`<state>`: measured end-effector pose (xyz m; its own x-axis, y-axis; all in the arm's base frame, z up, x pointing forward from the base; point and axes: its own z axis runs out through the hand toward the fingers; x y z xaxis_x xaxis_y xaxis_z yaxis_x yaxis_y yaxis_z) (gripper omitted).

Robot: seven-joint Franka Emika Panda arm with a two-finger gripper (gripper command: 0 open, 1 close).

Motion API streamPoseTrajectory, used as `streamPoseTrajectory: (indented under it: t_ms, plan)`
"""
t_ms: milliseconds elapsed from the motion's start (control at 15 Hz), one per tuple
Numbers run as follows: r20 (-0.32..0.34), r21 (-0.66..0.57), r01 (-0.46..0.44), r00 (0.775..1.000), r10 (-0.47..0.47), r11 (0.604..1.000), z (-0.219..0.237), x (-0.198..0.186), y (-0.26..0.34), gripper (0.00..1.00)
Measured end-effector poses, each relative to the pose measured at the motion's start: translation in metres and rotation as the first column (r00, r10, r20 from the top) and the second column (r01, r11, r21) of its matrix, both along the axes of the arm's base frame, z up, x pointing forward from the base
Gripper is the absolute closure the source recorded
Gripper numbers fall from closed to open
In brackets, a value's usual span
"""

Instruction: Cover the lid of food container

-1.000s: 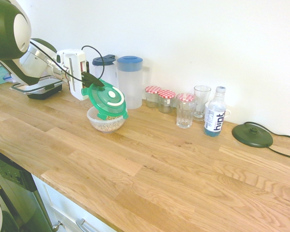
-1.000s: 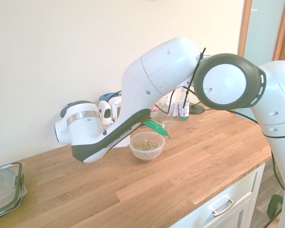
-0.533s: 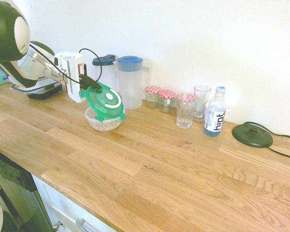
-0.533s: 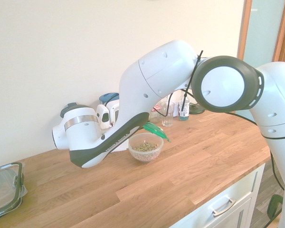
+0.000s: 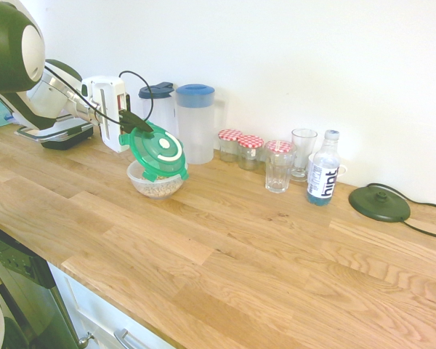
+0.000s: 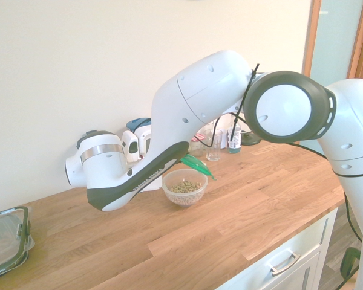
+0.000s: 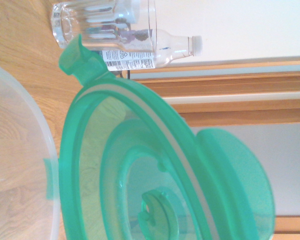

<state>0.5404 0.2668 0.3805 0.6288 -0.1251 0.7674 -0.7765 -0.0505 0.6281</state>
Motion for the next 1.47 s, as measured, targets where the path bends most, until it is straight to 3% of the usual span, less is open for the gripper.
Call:
streamPoseTrajectory:
  t_ms: [67,533,1467]
  plan:
    - [0.000,0.001,-0.001,1.000,0.001,1.000,0.000,0.000,0.000,0.00]
    - [-0.008,0.030,-0.015,1.000,0.015,0.999,-0.003,-0.001,0.005,0.00]
    - [-0.062,0.252,-0.094,0.992,0.113,0.963,-0.022,-0.021,0.055,0.00]
